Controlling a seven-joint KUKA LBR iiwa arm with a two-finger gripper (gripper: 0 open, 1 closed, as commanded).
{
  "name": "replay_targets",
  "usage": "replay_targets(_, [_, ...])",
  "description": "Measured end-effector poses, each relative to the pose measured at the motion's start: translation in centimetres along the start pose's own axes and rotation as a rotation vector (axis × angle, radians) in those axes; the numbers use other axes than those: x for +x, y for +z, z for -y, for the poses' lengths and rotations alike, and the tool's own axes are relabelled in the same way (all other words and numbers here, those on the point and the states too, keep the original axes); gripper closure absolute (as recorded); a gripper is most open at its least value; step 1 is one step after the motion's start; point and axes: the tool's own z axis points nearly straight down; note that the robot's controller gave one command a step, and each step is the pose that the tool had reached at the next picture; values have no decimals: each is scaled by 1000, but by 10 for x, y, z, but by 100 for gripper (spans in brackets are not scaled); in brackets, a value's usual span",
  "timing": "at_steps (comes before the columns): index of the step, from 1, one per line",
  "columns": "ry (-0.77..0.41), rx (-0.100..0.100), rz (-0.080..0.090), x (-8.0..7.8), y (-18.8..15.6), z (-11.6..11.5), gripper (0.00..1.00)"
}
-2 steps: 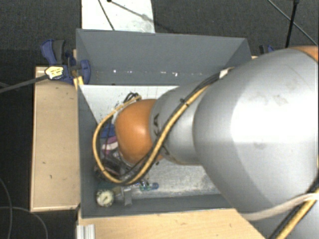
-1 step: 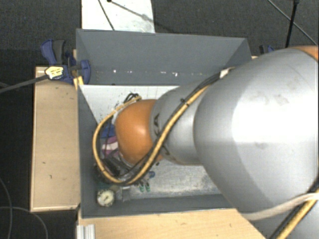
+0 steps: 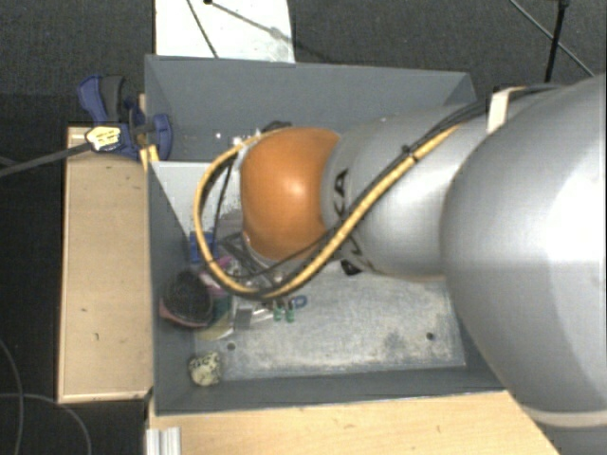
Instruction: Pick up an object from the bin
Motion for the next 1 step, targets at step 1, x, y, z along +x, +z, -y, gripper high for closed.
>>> replay_targets(1, [-10, -1, 3, -35, -67, 3, 100])
